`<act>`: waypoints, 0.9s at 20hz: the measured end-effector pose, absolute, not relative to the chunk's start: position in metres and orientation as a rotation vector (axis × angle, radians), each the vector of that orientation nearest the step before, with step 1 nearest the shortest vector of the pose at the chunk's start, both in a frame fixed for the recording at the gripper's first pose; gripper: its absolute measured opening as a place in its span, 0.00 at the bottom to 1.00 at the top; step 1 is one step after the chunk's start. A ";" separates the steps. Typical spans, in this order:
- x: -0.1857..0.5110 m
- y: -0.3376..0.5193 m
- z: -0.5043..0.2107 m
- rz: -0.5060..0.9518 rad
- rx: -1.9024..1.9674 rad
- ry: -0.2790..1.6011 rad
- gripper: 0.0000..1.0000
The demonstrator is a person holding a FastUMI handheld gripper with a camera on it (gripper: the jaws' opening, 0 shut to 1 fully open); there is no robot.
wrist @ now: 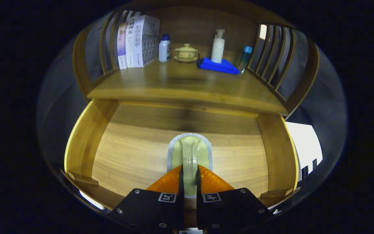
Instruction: Pull open the drawer, take out the items inside it, and place them on the countertop above the cabinet.
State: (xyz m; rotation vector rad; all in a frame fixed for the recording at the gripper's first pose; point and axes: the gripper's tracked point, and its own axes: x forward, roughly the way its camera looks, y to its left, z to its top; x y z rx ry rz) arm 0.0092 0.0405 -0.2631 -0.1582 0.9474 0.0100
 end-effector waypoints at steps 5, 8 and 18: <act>0.039 0.040 -0.217 0.002 -0.193 0.829 0.15; 0.064 0.049 -0.198 0.023 -0.197 0.771 0.15; 0.160 0.054 -0.180 0.059 -0.184 0.661 0.15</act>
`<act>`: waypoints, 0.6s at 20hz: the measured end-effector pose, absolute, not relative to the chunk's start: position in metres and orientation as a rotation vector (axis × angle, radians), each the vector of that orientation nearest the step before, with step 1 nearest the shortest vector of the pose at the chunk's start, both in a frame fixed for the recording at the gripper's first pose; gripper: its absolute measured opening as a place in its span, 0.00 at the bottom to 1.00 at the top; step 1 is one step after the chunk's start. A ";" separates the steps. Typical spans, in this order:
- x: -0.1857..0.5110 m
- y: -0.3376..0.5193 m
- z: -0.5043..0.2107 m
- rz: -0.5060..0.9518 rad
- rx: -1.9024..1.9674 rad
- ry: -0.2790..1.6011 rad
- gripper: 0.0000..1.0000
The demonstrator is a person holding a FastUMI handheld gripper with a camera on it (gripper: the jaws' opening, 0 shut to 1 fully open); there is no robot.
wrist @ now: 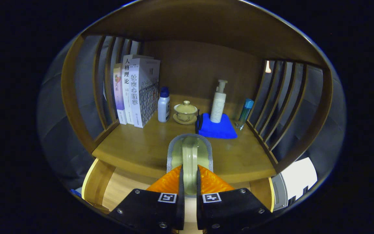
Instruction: Pull open the drawer, take out the items inside it, and place them on the countertop above the cabinet.
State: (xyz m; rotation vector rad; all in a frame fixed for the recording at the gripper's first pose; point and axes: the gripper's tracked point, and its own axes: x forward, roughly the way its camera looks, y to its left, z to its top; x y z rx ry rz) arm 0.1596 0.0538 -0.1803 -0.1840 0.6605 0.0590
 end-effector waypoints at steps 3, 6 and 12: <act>0.184 0.054 -0.193 0.068 -0.150 0.656 0.15; 0.206 0.052 -0.207 0.073 -0.157 0.649 0.15; 0.235 0.056 -0.216 0.102 -0.143 0.600 0.21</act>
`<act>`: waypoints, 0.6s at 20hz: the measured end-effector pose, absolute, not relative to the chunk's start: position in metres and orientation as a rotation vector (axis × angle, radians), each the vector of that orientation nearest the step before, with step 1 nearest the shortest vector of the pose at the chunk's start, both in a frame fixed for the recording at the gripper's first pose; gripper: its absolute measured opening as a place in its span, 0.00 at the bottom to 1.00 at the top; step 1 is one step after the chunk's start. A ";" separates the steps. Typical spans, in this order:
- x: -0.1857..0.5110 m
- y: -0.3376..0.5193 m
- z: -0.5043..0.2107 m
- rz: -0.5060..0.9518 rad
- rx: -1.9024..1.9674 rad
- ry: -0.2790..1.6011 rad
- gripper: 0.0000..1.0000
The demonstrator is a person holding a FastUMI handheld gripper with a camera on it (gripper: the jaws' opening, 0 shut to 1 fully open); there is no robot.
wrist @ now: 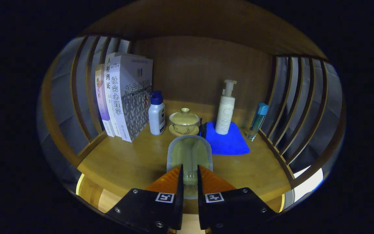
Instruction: Pull open the drawer, take out the items inside it, and place them on the countertop above the cabinet.
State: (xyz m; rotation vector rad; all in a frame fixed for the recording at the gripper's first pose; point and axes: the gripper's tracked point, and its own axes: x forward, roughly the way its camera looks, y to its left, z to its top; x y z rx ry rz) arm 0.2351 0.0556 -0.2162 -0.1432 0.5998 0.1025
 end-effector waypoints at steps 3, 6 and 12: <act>0.241 0.052 -0.226 0.104 -0.145 0.607 0.25; 0.243 0.055 -0.231 0.136 -0.136 0.613 0.30; 0.219 0.062 -0.171 0.167 0.006 0.397 0.96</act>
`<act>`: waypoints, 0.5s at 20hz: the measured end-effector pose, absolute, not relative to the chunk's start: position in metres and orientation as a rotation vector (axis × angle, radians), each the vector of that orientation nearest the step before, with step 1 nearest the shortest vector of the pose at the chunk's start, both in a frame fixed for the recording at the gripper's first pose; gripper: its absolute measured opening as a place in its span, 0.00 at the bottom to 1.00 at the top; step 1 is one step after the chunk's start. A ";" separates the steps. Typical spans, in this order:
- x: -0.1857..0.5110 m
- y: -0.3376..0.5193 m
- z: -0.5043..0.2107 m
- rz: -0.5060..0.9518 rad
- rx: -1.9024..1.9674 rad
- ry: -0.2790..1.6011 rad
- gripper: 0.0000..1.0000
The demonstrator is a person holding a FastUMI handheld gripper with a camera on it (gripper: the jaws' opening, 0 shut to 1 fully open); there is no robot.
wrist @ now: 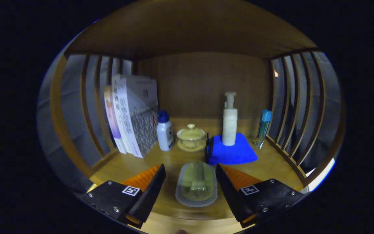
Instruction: Pull open the drawer, take out the items inside it, and place them on the countertop above the cabinet.
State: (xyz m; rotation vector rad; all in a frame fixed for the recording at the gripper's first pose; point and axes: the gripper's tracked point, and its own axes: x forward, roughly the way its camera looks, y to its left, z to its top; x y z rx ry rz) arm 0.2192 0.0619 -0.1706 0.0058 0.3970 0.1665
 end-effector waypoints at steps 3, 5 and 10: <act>0.187 0.055 -0.129 0.167 0.018 0.290 0.96; 0.160 0.051 -0.100 0.159 0.029 0.217 0.96; 0.073 0.056 -0.067 0.176 0.006 0.120 0.95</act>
